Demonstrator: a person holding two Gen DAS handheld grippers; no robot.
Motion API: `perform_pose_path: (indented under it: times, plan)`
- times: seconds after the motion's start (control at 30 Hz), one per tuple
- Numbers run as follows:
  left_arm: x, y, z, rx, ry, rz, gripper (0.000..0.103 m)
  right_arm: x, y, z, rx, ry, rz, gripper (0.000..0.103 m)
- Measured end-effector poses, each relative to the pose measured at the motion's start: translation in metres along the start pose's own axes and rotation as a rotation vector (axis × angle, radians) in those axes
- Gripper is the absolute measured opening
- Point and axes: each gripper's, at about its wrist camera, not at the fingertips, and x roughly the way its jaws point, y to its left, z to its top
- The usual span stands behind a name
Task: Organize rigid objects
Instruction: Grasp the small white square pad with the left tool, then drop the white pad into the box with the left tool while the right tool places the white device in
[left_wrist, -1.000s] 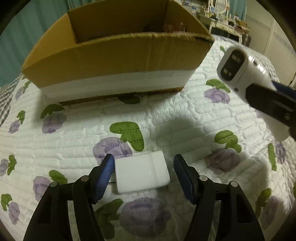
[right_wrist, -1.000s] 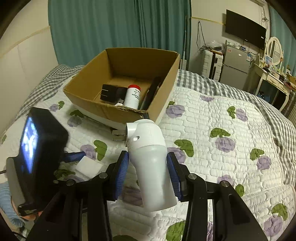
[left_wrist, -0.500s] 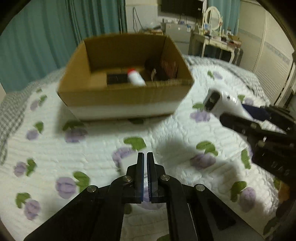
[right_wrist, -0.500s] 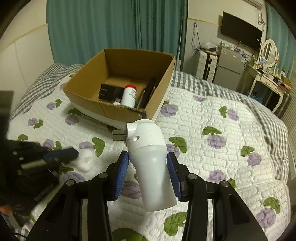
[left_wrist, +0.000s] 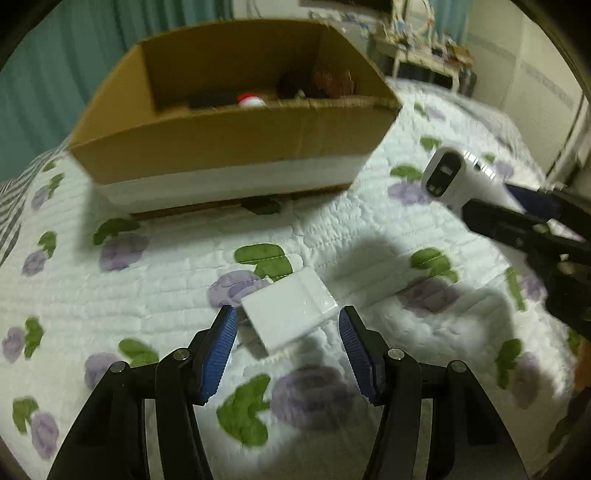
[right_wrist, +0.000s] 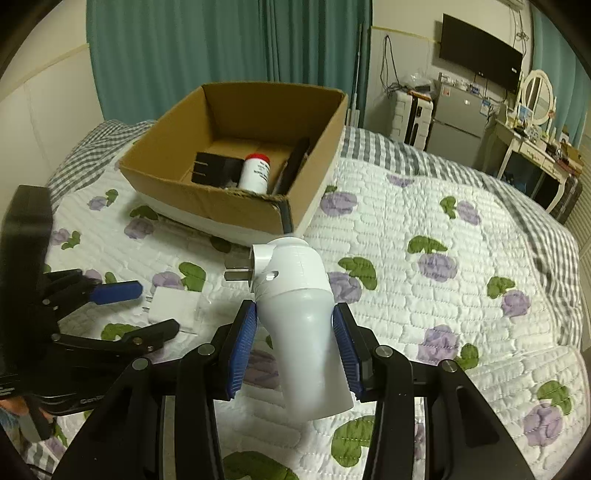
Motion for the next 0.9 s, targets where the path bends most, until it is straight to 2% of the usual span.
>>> perform_pose_path:
  times: [0.1,0.17,0.3,0.6,0.77,0.9]
  plan:
    - [0.015,-0.004,0.006,0.043,0.04,-0.001,0.067,0.006,-0.003,-0.001,0.01,0.009,0.008,0.043]
    - [0.023,-0.007,0.011,0.063,0.059,0.021,0.068,0.009,-0.005,0.0,0.015,0.013,0.016,0.043]
    - [0.04,-0.006,0.019,0.044,0.097,0.005,0.068,0.012,-0.004,0.0,0.013,0.017,0.027,0.043]
    - [0.007,-0.01,0.015,0.039,0.011,0.034,0.065,0.001,-0.001,0.003,0.011,-0.002,0.012,0.043]
    - [-0.048,-0.003,0.023,0.004,-0.107,0.035,0.065,-0.017,0.002,0.016,0.011,-0.043,0.003,0.043]
    - [-0.089,0.022,0.055,-0.013,-0.218,0.042,0.065,-0.033,0.009,0.046,-0.028,-0.093,-0.002,0.043]
